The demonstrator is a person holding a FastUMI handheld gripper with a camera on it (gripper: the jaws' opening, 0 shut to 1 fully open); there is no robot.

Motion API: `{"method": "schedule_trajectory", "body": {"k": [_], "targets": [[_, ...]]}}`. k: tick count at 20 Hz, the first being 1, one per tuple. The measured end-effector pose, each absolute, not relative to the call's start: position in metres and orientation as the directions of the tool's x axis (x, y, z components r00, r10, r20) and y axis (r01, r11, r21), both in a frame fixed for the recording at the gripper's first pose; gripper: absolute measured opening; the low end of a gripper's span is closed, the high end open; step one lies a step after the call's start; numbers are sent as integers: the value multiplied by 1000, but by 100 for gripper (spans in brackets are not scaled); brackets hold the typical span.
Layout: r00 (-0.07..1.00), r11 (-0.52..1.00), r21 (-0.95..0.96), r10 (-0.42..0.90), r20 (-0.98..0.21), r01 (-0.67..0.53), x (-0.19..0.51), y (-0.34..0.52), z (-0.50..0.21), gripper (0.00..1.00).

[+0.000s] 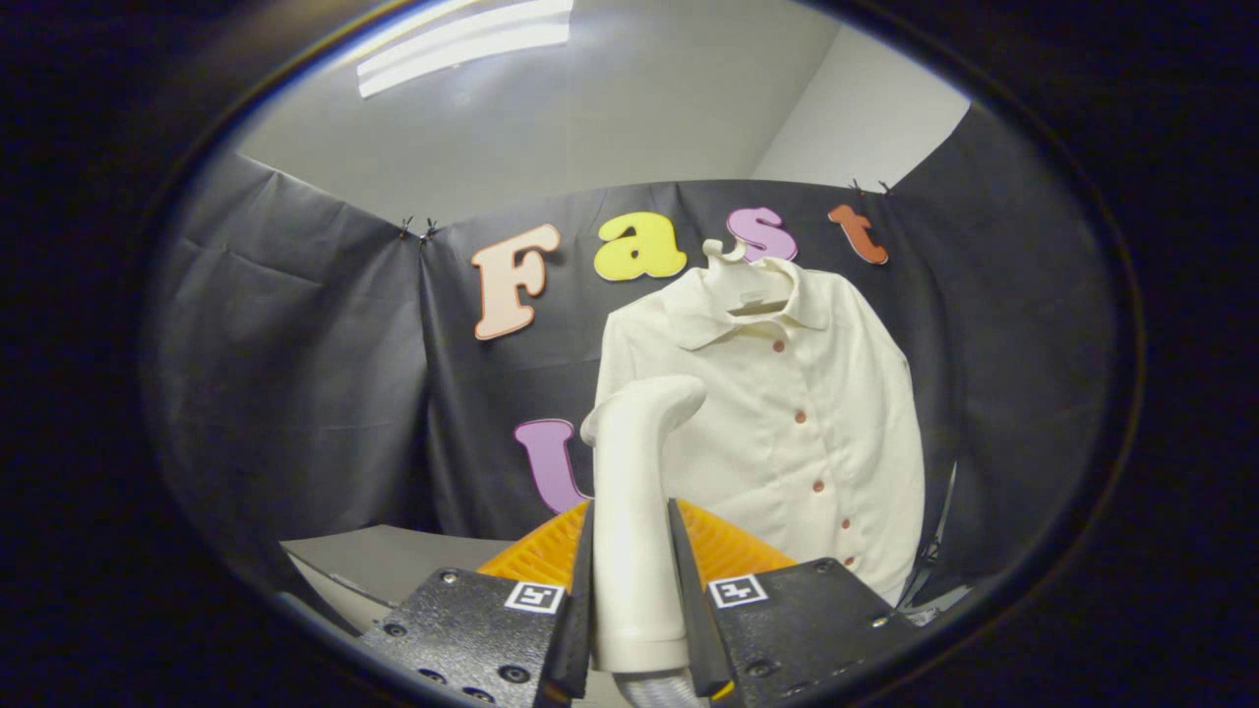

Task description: Iron the clothes twice with a garment steamer, once on the left side and once on the right side.

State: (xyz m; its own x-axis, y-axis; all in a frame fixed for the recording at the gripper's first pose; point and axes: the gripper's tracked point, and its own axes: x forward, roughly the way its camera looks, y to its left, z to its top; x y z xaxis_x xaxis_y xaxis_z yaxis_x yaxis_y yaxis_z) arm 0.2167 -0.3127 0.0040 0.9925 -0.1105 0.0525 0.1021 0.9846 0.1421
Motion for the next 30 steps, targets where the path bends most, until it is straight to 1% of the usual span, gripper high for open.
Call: {"method": "schedule_trajectory", "body": {"k": [3, 7, 16, 19, 22, 26, 28, 30], "targets": [[987, 984, 128, -137, 88, 125, 235, -332, 7, 39], [983, 983, 101, -164, 81, 156, 262, -350, -13, 39], [982, 981, 127, -159, 106, 145, 281, -360, -38, 39], [984, 979, 143, -156, 82, 143, 288, -358, -55, 39], [986, 981, 109, -164, 33, 159, 293, -357, -80, 38], [992, 977, 177, -128, 20, 122, 293, -349, -95, 37], [993, 970, 217, -114, -7, 113, 291, -348, -106, 36], [993, 969, 217, -116, -34, 120, 286, -350, -120, 36]]}}
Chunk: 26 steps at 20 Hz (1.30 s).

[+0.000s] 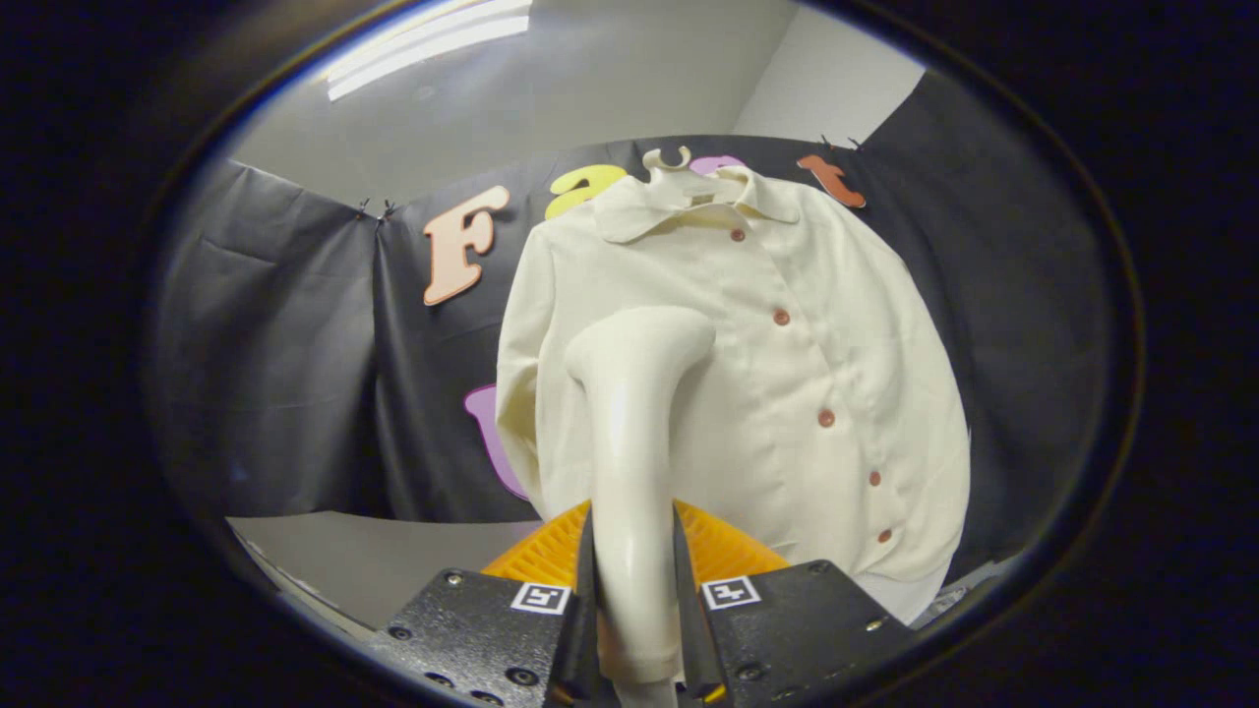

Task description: Iron the clothes twice with a garment steamer, once on the left side and once on the right side.

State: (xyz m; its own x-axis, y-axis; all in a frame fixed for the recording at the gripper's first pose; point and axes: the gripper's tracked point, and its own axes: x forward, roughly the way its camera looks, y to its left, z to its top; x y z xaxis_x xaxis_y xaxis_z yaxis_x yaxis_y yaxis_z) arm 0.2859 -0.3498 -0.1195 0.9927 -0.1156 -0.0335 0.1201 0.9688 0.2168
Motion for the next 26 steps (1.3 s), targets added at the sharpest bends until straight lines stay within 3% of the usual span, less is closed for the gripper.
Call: {"method": "schedule_trajectory", "body": {"k": [26], "targets": [[948, 920, 354, -53, -314, 169, 180, -361, -299, 35]]}}
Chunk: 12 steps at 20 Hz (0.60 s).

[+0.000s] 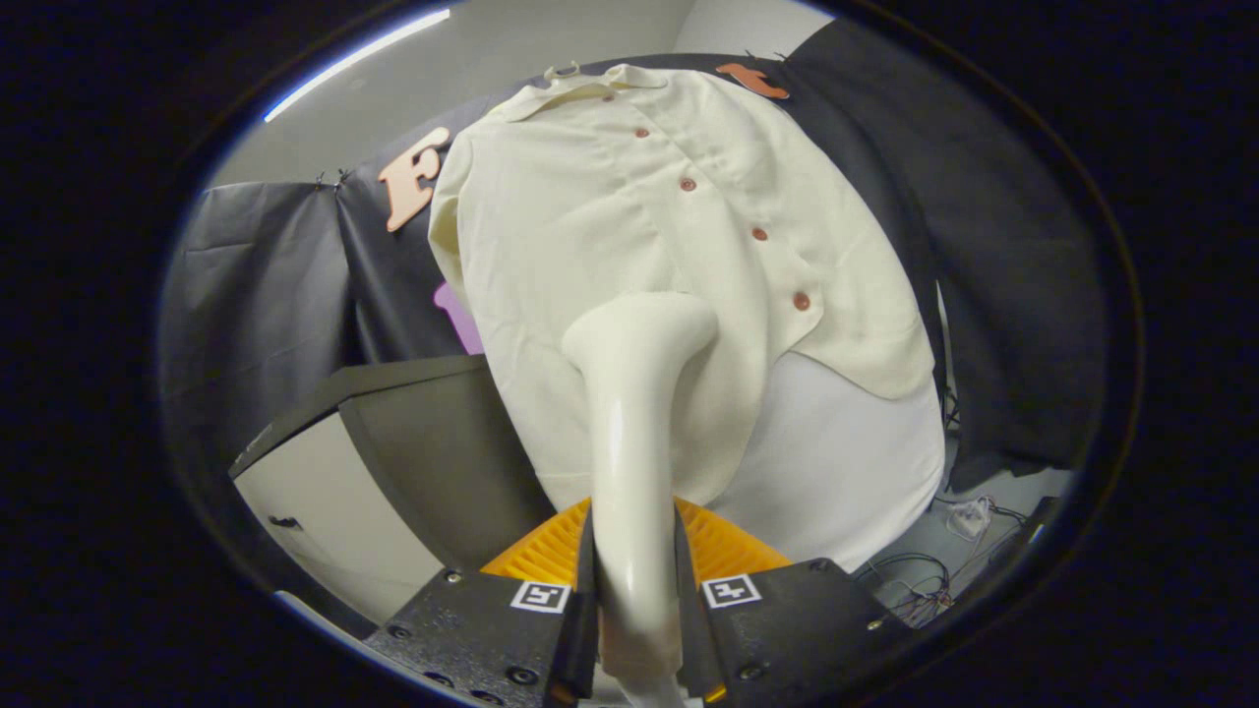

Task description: Iron the clothes twice with a garment steamer, once on the left side and once on the right side.

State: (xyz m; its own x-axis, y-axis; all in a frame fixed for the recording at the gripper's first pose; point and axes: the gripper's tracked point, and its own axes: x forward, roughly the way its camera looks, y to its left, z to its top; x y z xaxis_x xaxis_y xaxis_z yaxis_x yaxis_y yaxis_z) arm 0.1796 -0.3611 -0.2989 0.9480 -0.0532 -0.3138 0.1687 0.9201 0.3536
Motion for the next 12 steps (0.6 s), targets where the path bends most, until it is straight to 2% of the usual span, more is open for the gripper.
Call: {"method": "schedule_trajectory", "body": {"k": [7, 12], "targets": [[929, 900, 388, -49, -367, 201, 154, -359, -326, 35], [939, 877, 434, -51, -341, 206, 138, -361, -309, 33]]}}
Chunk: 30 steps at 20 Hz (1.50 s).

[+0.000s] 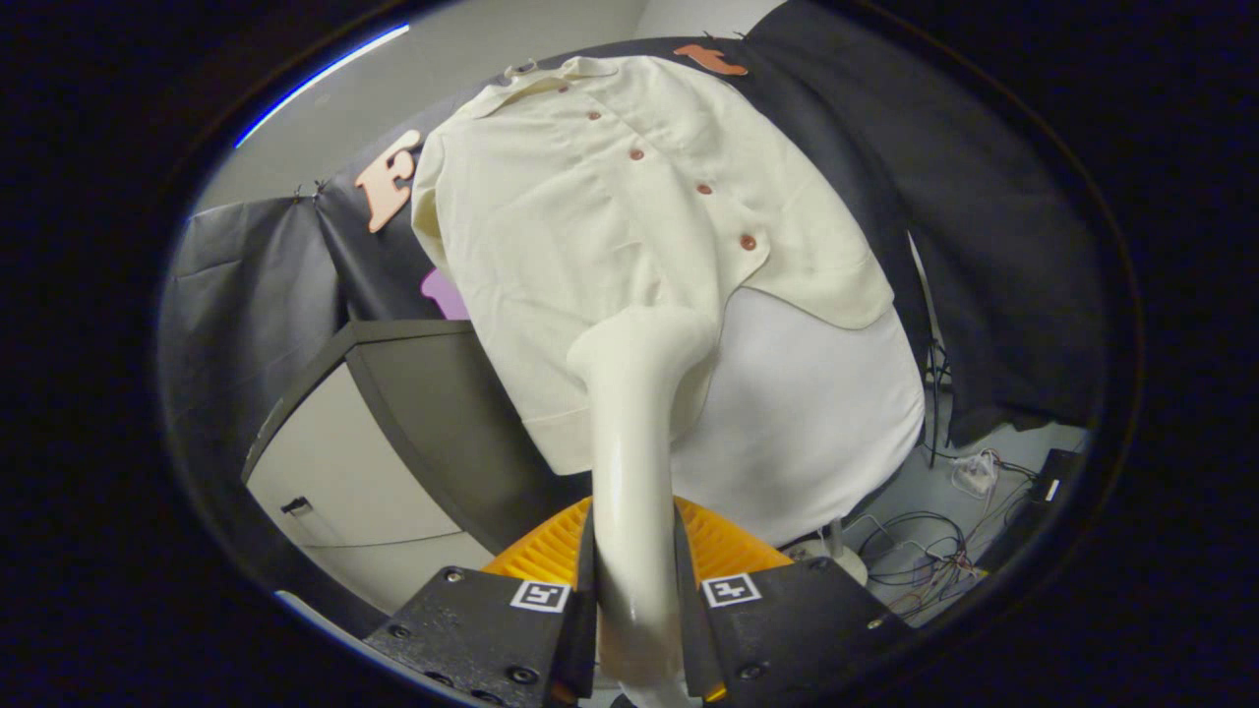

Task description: Iron the clothes twice with a garment steamer, once on the left side and once on the right side.

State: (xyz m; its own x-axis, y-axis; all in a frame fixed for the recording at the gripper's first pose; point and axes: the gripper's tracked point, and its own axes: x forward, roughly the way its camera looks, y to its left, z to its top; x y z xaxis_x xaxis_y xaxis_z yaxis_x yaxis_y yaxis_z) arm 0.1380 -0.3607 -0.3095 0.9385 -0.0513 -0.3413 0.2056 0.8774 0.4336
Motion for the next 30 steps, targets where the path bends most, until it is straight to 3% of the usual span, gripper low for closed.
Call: {"method": "schedule_trajectory", "body": {"k": [10, 19, 30], "targets": [[980, 926, 344, -103, -168, 156, 134, -382, -186, 33], [976, 956, 201, -215, -24, 215, 180, -434, -74, 33], [943, 923, 237, -326, 64, 303, 268, -510, -30, 32]]}}
